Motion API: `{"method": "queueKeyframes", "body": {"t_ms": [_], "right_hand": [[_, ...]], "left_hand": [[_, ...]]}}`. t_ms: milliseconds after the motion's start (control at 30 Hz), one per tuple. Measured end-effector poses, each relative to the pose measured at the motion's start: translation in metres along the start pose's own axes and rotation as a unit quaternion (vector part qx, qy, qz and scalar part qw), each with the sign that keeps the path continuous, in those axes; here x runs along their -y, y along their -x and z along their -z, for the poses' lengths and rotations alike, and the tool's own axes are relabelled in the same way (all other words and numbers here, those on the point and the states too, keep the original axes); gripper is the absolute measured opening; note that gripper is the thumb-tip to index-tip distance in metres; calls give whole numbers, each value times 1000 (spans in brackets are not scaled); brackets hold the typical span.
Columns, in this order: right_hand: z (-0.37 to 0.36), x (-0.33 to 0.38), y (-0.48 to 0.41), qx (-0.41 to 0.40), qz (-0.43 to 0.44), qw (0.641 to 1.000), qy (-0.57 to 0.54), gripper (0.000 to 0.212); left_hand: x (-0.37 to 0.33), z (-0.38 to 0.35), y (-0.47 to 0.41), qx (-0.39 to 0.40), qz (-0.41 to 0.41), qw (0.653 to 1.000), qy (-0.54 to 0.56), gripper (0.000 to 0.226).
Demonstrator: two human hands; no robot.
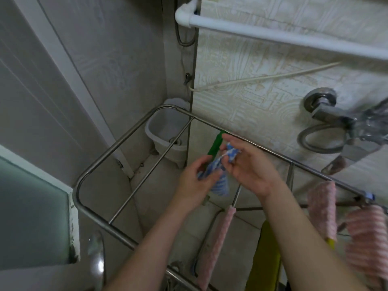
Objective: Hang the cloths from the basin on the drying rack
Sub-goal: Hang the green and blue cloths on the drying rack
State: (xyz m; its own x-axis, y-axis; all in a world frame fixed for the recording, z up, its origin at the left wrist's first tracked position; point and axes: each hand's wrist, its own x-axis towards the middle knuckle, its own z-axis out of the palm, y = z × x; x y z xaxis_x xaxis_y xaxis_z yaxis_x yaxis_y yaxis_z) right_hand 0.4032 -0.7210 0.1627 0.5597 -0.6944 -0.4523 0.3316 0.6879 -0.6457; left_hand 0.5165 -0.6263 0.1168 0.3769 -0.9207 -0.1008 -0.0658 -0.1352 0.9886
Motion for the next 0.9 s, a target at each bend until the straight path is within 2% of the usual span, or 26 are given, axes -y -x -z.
{"method": "queueKeyframes", "body": {"t_ms": [100,167,300,400,467,567,633,667,767,800,900], "right_hand": [[8,-13,17,28,-2,996,-88,43],[12,-14,26,39,13,995,-86,40],[15,-7,36,-17,48,996,68,34],[16,1,41,-12,60,968,242,35],[12,12,48,23,64,914,400,37],[8,31,53,14,116,780,615,17],[8,40,49,-11,164,694,701,10],[7,41,46,-22,186,676,713,11],[-4,40,35,-48,240,670,701,16],[-10,38,31,-52,243,698,672,16],[-30,26,13,-34,159,860,484,15]], "left_hand": [[-1,-7,6,-16,-24,1000,-3,8],[-2,-4,9,-30,-15,999,32,13],[-13,1,13,-34,-20,995,87,19],[-26,7,15,-6,-55,997,53,16],[-36,12,18,21,-91,996,2,15],[-54,26,19,14,-121,991,-57,13],[-61,40,17,6,-144,985,-98,14],[-62,46,16,7,-153,979,-132,13],[-57,63,14,25,-133,966,-222,10],[-53,68,15,27,-124,961,-245,14],[-39,77,21,13,-87,964,-249,25]]}}
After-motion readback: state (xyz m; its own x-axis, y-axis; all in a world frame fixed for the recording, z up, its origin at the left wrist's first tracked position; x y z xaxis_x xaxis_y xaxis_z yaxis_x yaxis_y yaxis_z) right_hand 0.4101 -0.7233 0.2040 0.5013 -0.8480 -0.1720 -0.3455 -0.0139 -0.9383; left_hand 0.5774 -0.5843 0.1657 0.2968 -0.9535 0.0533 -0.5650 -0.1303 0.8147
